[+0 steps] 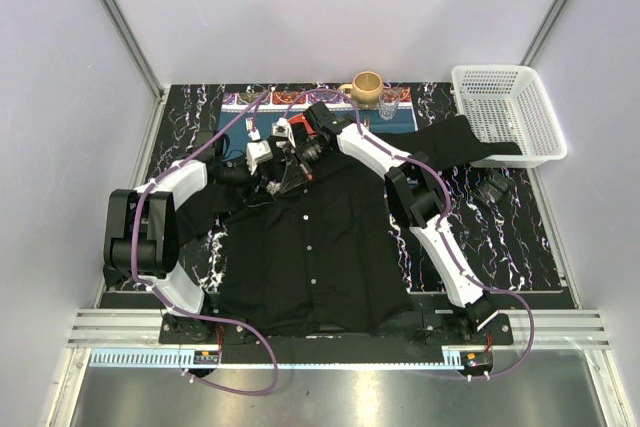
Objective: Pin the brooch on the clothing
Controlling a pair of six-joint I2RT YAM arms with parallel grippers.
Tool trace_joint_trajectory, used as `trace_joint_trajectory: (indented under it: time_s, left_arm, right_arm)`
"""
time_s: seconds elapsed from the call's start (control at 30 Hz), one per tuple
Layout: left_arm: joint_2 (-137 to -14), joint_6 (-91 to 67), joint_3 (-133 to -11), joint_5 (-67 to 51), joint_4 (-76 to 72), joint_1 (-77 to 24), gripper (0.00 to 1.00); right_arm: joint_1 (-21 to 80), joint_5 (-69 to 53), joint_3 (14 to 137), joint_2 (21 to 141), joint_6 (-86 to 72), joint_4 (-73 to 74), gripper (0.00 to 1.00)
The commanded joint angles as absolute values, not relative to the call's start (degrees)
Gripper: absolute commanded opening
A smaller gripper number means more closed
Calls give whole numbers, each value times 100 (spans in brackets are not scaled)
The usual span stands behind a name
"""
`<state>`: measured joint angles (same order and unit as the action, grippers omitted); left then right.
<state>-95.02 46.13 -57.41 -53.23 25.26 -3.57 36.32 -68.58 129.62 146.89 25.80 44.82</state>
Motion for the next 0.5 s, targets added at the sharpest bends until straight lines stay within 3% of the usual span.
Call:
trace_joint_trajectory:
  time_s: [0.0,0.47]
  left_arm:
    - [-9545,4404,-6055,-5379,2347,-299,60]
    - [-9861,4104,-6521,-5897,2935,-123,46]
  right_arm:
    - [3612,-7075,13192,14326,2531,4395,0]
    - [3621,-7075,13175,14274,2575,4386,0]
